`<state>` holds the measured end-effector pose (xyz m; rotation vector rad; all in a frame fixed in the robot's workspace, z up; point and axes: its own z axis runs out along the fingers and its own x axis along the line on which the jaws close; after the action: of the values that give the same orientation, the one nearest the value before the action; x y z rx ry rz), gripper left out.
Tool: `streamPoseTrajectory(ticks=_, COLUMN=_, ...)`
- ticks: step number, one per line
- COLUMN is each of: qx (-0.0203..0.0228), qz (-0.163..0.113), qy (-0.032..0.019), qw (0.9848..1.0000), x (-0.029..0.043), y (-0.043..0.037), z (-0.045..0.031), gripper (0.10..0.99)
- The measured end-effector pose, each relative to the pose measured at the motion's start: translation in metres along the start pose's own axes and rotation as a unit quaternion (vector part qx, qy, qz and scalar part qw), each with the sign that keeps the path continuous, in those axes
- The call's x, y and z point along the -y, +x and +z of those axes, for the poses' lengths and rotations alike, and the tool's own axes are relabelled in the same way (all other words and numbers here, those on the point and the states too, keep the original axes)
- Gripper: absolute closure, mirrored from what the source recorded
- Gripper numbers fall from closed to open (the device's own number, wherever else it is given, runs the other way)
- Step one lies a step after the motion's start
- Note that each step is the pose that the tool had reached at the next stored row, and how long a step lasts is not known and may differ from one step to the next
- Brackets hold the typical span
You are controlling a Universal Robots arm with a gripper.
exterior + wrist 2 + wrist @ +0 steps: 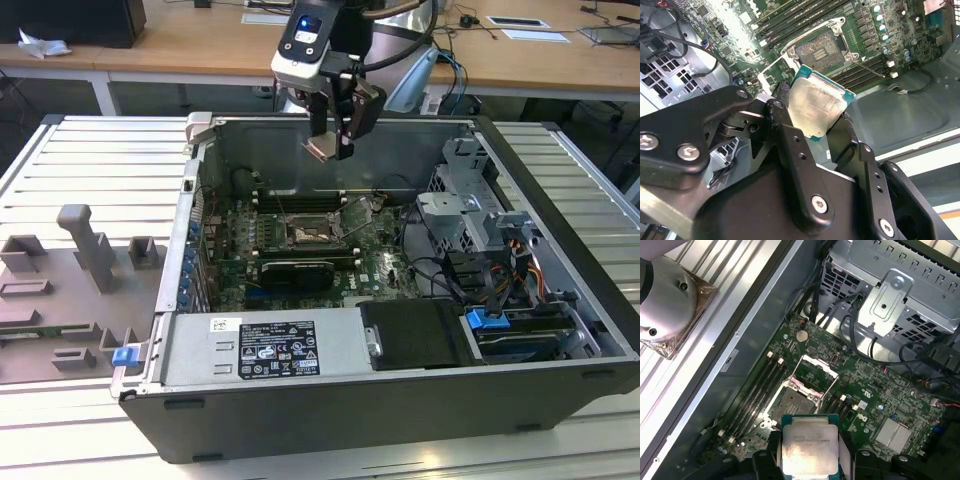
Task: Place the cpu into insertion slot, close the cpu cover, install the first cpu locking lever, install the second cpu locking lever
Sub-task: 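Place the cpu into insertion slot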
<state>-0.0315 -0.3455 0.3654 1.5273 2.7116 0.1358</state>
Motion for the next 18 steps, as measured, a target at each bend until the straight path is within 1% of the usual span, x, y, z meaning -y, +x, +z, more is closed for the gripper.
streamPoseTrajectory(ticks=6, qx=0.0009, qz=0.003, qy=0.0004, qw=1.0000, x=0.0003, y=-0.0001, z=0.0033, gripper=0.545)
streamPoseTrajectory(ticks=18, qx=0.0037, qz=0.033, qy=-0.0002, qw=0.9994, x=0.0005, y=-0.0001, z=0.0047, gripper=0.545)
